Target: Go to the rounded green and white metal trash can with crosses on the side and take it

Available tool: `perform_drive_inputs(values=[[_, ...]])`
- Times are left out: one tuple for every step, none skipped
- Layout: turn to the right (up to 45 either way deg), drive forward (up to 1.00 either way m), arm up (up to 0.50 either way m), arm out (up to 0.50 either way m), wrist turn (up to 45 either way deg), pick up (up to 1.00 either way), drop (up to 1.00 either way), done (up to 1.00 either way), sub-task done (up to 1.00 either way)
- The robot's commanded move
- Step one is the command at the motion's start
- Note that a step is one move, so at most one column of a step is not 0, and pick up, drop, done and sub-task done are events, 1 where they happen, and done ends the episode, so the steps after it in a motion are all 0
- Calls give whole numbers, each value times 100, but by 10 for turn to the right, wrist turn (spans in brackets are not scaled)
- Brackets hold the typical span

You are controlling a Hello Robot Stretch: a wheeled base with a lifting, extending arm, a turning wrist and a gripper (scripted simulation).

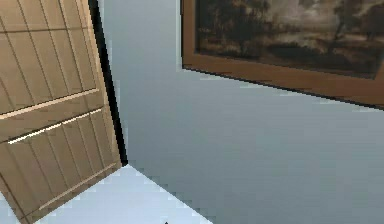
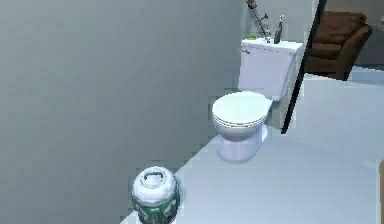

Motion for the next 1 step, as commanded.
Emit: perform_drive_inputs(values=[[-90, 0, 0, 0, 0, 0, 0, 0, 0]])
